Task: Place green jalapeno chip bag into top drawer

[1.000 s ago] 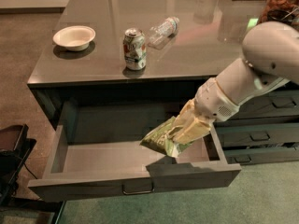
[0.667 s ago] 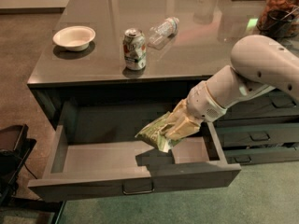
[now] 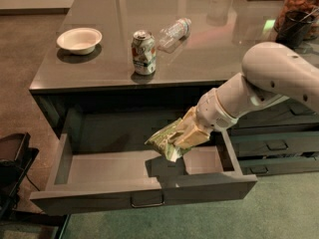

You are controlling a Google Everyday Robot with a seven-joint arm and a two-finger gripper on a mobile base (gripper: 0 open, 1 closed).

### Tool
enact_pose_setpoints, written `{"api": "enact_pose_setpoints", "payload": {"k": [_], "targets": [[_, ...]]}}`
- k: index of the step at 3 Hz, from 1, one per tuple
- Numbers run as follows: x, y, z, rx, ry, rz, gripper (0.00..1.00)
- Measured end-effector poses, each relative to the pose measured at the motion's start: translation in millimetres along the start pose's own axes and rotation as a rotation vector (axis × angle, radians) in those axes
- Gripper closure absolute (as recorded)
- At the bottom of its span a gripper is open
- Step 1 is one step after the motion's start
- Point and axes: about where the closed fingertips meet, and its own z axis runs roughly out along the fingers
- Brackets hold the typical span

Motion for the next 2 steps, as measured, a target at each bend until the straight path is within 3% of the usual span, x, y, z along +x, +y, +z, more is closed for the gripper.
{"api": "enact_pose_setpoints", "payload": {"k": [2], "targets": [[-0.1, -42.1, 45.9, 0.043, -0.029, -0.028, 1.00]]}}
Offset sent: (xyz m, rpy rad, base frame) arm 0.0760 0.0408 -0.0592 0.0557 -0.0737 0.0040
